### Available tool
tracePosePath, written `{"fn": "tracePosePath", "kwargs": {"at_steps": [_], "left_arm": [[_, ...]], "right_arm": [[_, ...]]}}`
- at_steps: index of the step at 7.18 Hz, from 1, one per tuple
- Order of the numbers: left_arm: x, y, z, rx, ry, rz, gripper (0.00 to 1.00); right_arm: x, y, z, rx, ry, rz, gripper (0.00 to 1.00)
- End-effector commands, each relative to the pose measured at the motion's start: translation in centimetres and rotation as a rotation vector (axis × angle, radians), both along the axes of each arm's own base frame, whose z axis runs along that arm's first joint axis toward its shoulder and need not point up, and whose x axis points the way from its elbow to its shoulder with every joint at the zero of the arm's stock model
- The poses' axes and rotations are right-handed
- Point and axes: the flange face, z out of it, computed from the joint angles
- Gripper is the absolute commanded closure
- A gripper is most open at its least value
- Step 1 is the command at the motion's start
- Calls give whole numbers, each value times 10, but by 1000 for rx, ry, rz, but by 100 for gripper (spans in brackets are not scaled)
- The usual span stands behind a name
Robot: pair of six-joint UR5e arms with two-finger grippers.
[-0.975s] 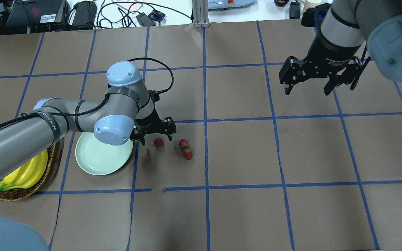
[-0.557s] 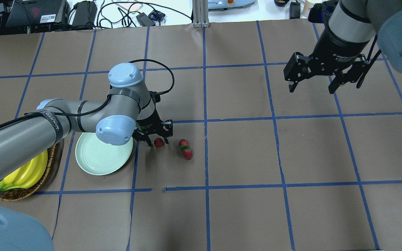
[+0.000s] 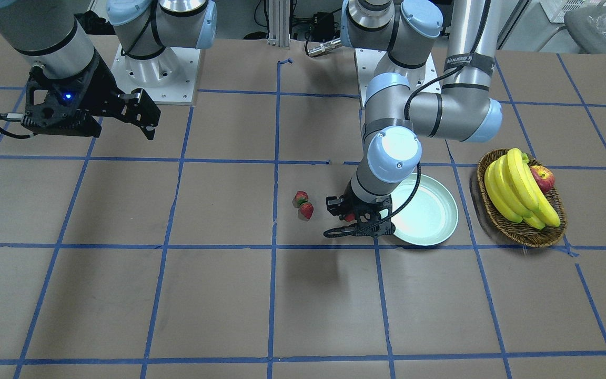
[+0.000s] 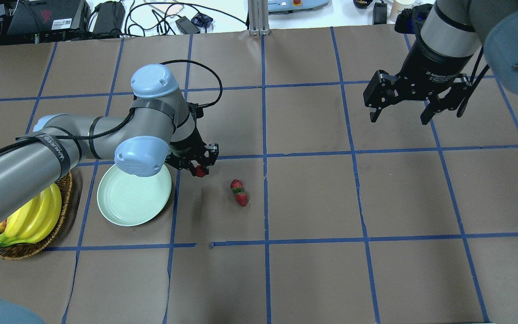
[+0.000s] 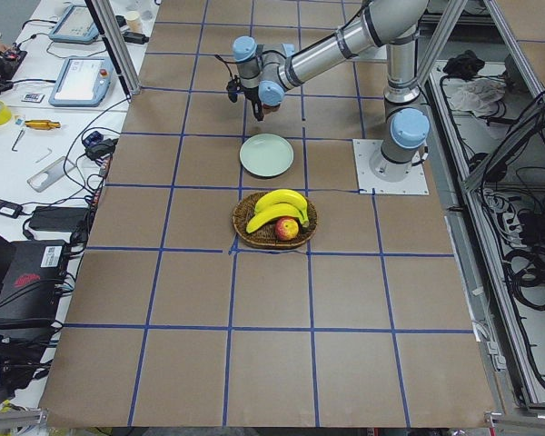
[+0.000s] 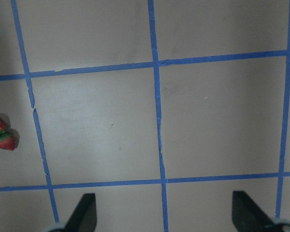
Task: Collect all strawberries into plate
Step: 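Lift the strawberry with the left gripper over the plate and open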
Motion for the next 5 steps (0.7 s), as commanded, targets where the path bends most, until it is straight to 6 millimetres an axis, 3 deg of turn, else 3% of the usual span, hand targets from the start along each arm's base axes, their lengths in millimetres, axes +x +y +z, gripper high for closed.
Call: {"fn": "tracePosePath", "kwargs": {"at_steps": [1, 3, 4, 5], "left_arm": [[46, -6, 48, 65, -42, -81, 100], [138, 27, 8, 145, 9, -116, 100], [160, 34, -2, 108, -15, -109, 100], [159, 38, -9, 116, -16, -96, 100]], "right_arm": [[-4, -2, -4, 12, 29, 11, 0], [-6, -2, -3, 13, 43, 9, 0], [-5, -1, -4, 13, 40, 9, 0], [-4, -2, -4, 8, 34, 10, 0]]}}
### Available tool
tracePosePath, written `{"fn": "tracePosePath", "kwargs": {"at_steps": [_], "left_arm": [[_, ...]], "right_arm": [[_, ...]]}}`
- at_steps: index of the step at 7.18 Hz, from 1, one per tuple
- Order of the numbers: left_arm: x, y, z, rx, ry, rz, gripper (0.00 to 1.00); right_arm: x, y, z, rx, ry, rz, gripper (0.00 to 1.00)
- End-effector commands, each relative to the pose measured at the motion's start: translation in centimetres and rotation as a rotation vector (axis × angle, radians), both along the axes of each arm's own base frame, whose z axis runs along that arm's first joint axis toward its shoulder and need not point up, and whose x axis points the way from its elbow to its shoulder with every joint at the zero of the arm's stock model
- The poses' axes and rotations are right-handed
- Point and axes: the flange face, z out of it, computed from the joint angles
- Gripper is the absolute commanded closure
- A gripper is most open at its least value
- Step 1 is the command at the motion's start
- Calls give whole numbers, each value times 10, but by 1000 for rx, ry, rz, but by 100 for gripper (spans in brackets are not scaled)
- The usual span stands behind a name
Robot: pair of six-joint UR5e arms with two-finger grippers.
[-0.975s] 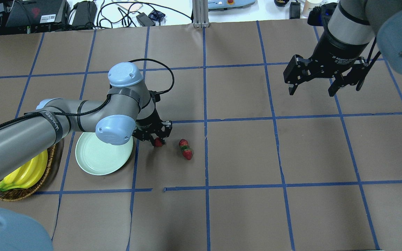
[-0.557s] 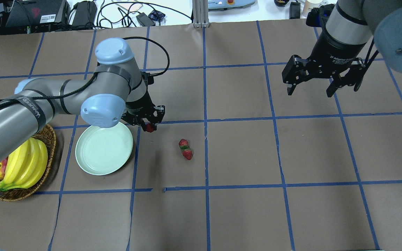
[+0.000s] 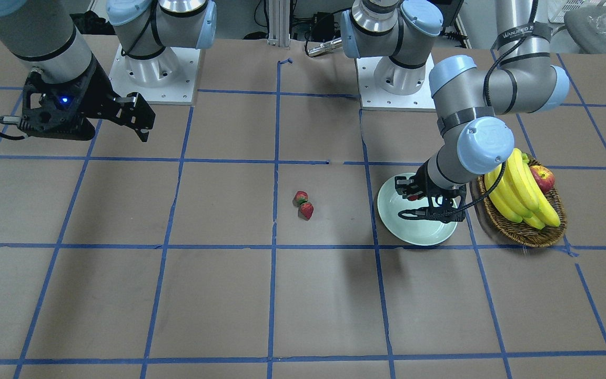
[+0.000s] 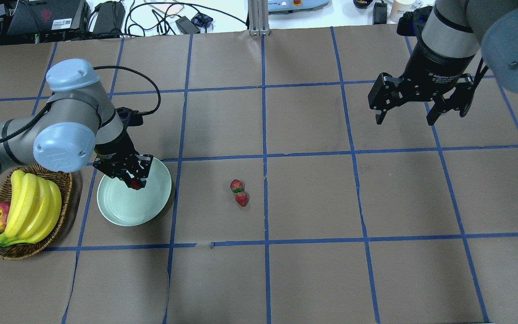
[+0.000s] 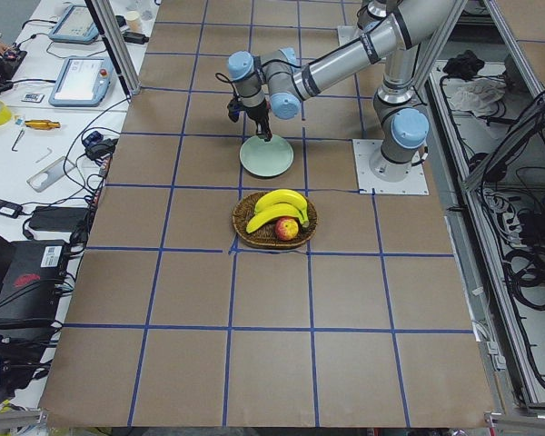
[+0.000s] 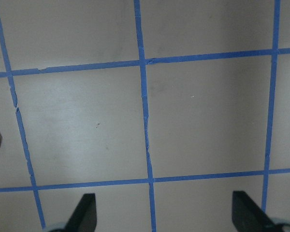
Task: Collect all strawberries into plate
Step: 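Lift the strawberry with the left gripper over the plate and open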
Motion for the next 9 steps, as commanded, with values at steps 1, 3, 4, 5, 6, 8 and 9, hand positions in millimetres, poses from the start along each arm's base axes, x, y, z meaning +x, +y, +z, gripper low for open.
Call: {"fn": "tracePosePath", "kwargs": {"at_steps": [1, 3, 4, 5, 6, 8, 9], "left_arm": [[6, 9, -11, -4, 3, 40, 1], [-13, 7, -9, -14, -12, 54, 0], [-26, 6, -10, -21, -27, 90, 0], [-57, 0, -7, -36, 42, 175, 0], [-93, -4, -5, -27, 108, 261, 0], [-144, -10, -24, -55, 147, 343, 0], [-158, -14, -35, -67, 149, 336, 0]], "right_arm": [[0, 0, -3, 0, 1, 4, 0], [1, 1, 5, -16, -13, 14, 0], [0, 3, 6, -16, 0, 16, 0], [1, 3, 8, -17, 4, 20, 0], [2, 5, 6, -5, 0, 19, 0], [2, 10, 2, 35, -1, 18, 0], [2, 12, 2, 38, -1, 18, 0]]}}
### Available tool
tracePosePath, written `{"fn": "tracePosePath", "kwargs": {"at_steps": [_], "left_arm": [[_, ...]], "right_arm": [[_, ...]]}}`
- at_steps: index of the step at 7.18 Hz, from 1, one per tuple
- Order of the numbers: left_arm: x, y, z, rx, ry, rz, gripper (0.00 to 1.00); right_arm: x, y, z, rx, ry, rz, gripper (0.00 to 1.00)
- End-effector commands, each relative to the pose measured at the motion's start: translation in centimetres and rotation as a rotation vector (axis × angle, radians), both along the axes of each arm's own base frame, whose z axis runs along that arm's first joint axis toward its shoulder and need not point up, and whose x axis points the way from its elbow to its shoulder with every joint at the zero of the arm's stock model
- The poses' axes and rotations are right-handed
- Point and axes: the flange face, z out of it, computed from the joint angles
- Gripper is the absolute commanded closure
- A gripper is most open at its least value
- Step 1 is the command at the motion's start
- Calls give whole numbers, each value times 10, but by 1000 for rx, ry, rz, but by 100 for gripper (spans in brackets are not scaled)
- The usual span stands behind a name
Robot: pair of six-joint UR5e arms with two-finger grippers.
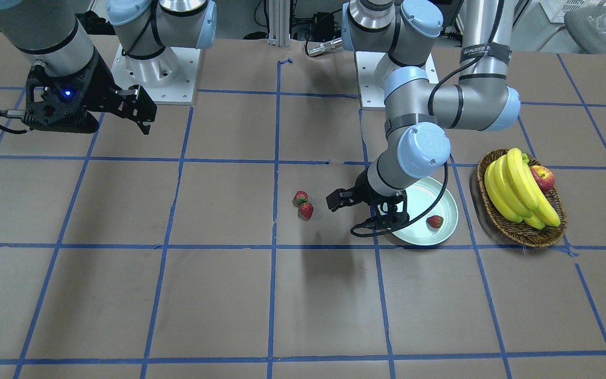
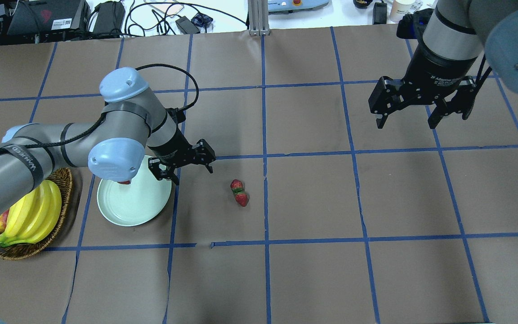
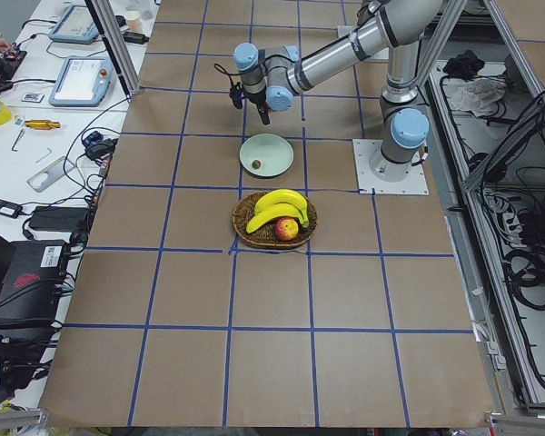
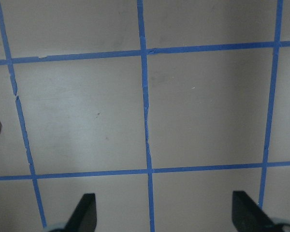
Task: Collect all strawberries into plate
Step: 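Lift the strawberry with the left gripper over the plate and open, then move the left gripper to the next strawberry and grasp it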
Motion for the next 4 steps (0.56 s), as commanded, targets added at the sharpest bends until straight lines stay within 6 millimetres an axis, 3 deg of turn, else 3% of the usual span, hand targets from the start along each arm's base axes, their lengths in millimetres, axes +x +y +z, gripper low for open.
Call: {"fn": "tracePosePath", "kwargs": {"at_steps": [1, 2, 4], "left_arm": [[-40, -9, -20, -2, 47, 44, 0], [-54, -11, -25, 6, 46, 34, 0], [-60, -9, -40, 31, 39, 22, 2]], "right_arm": [[1, 1, -2, 16, -10, -3, 0], [1, 2, -4, 19, -10, -3, 0], [1, 0, -8, 23, -15, -4, 0]]}}
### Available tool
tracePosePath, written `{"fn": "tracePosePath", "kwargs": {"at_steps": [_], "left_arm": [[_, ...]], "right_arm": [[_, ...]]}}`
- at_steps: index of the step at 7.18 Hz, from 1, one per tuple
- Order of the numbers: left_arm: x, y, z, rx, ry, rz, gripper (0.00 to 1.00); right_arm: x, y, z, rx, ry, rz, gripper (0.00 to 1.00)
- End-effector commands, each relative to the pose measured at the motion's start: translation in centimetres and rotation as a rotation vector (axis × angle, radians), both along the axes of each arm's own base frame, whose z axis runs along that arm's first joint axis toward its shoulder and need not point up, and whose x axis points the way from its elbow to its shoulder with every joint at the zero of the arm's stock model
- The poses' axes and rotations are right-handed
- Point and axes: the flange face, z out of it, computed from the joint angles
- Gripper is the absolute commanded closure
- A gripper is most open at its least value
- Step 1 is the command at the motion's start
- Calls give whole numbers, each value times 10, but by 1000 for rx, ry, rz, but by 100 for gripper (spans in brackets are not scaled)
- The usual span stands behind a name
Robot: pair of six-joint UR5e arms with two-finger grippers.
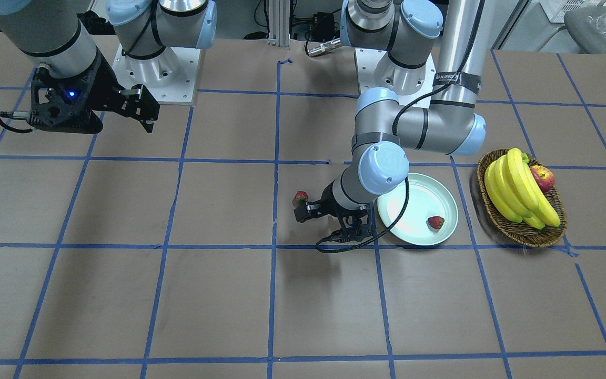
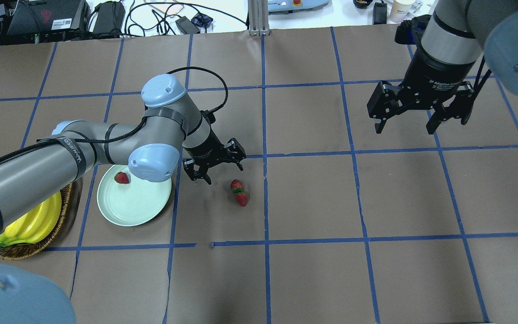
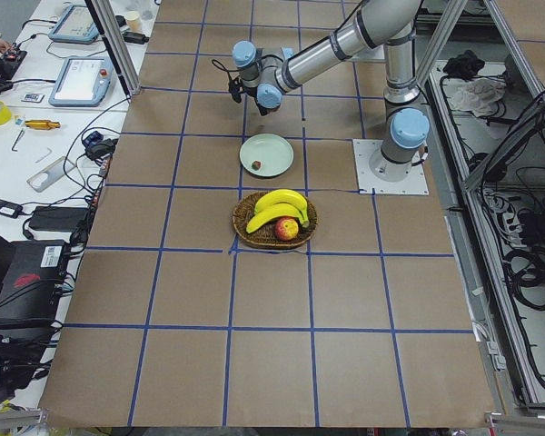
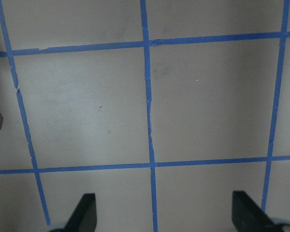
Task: Collect all strawberries into plate
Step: 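Move the left gripper to the next strawberry and grasp it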
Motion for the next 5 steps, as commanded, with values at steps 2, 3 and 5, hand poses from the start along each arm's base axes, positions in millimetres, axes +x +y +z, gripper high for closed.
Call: {"fn": "tracePosePath", "kwargs": {"at_steps": [2, 3, 5], "left_arm": [[-18, 7, -11, 31, -3, -28, 18], [-17, 7, -11, 33, -9, -31, 52], [-17, 10, -12, 51, -12, -31, 100]], "right_arm": [[0, -3, 5, -12, 5, -12, 0], [-2, -3, 7, -23, 16, -10, 0], [-1, -1, 9, -24, 15, -11, 0]]}}
